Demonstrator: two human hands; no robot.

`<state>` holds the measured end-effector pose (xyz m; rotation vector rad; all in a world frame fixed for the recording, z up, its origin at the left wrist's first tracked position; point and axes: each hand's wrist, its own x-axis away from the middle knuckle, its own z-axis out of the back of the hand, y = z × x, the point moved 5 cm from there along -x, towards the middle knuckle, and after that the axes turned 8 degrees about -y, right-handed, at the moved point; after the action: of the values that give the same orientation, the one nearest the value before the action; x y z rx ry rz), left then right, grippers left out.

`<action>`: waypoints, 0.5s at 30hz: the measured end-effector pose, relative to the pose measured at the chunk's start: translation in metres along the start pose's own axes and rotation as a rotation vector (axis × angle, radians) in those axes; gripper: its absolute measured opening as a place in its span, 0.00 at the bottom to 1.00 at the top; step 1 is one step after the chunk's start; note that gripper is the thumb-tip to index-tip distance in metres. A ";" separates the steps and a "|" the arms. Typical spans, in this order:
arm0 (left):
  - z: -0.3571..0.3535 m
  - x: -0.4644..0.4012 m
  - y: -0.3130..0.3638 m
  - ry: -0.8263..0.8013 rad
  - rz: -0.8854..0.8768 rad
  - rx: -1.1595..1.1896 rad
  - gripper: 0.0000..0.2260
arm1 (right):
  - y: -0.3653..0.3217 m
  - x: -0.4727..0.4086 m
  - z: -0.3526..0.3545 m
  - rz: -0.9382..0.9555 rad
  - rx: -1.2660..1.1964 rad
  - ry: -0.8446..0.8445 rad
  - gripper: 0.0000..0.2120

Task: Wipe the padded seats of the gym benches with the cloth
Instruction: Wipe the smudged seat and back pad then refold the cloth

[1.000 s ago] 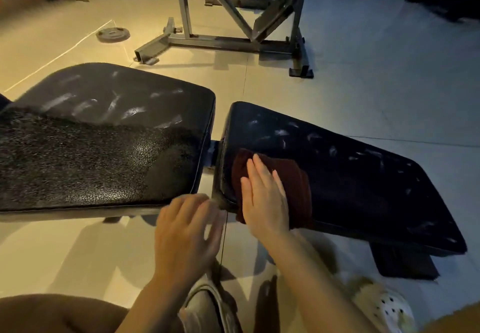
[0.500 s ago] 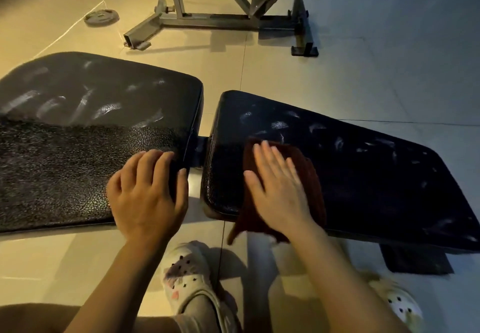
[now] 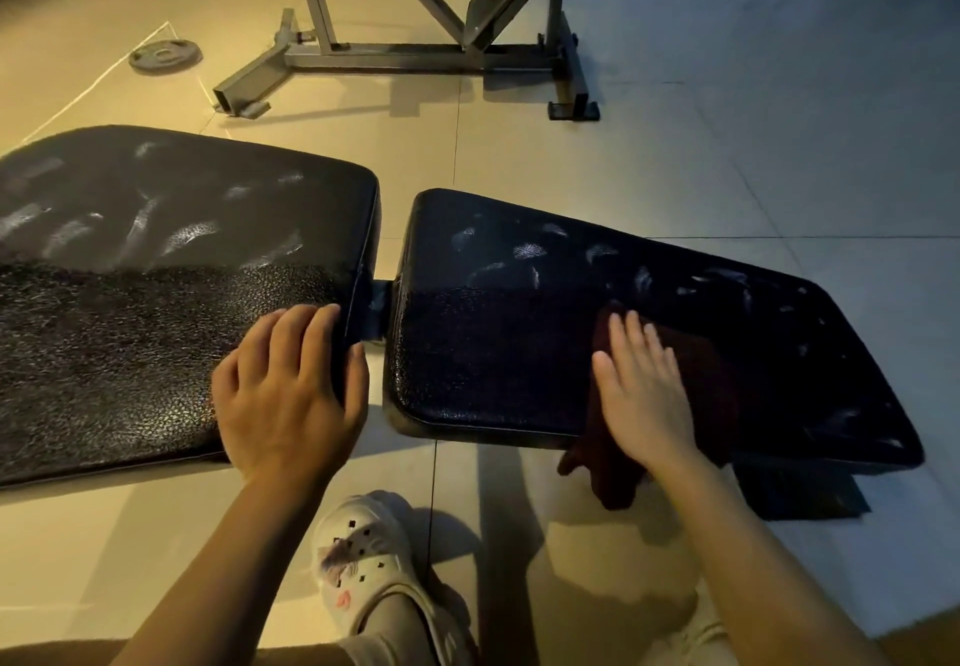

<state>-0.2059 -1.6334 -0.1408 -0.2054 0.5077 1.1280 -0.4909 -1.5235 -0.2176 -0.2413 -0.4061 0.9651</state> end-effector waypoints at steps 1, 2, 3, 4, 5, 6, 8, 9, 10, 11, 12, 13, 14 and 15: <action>0.000 0.000 0.000 -0.010 0.008 0.000 0.18 | -0.029 0.008 -0.004 0.105 0.008 -0.011 0.23; 0.000 0.000 0.000 -0.026 0.016 0.003 0.19 | -0.061 0.018 -0.009 0.218 0.007 -0.021 0.24; 0.001 0.000 0.000 -0.043 0.022 0.011 0.19 | -0.091 0.028 -0.015 0.327 -0.002 -0.031 0.26; 0.002 0.000 -0.001 -0.056 0.026 0.022 0.20 | -0.115 0.036 -0.018 0.415 -0.016 -0.038 0.29; 0.004 0.000 -0.001 -0.064 0.027 0.034 0.20 | -0.131 0.041 -0.019 0.472 -0.028 -0.048 0.31; 0.006 0.000 -0.001 -0.061 0.019 0.049 0.20 | -0.136 0.043 -0.018 0.498 -0.037 -0.060 0.33; 0.012 0.002 0.004 -0.022 -0.018 0.110 0.20 | -0.123 0.035 -0.015 0.477 -0.062 -0.073 0.33; 0.014 0.004 0.012 -0.002 -0.055 0.146 0.19 | -0.110 0.029 -0.012 0.437 -0.073 -0.070 0.32; 0.015 0.007 0.024 0.007 -0.110 0.172 0.19 | -0.095 0.023 -0.010 0.382 -0.074 -0.061 0.31; 0.015 0.011 0.039 0.006 -0.183 0.181 0.18 | -0.077 0.016 -0.008 0.315 -0.065 -0.048 0.30; 0.014 0.015 0.054 0.002 -0.263 0.180 0.17 | -0.059 0.010 -0.005 0.250 -0.057 -0.039 0.29; 0.010 0.018 0.069 -0.003 -0.337 0.175 0.17 | -0.037 0.002 -0.003 0.188 -0.055 -0.037 0.28; 0.006 0.019 0.081 -0.007 -0.387 0.162 0.17 | -0.016 -0.003 0.000 0.133 -0.056 -0.040 0.28; 0.000 0.019 0.091 -0.017 -0.416 0.144 0.17 | 0.006 -0.009 0.003 0.081 -0.059 -0.041 0.28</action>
<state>-0.2813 -1.5798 -0.1410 -0.1658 0.5013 0.6850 -0.5011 -1.5274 -0.2188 -0.2935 -0.4657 1.0396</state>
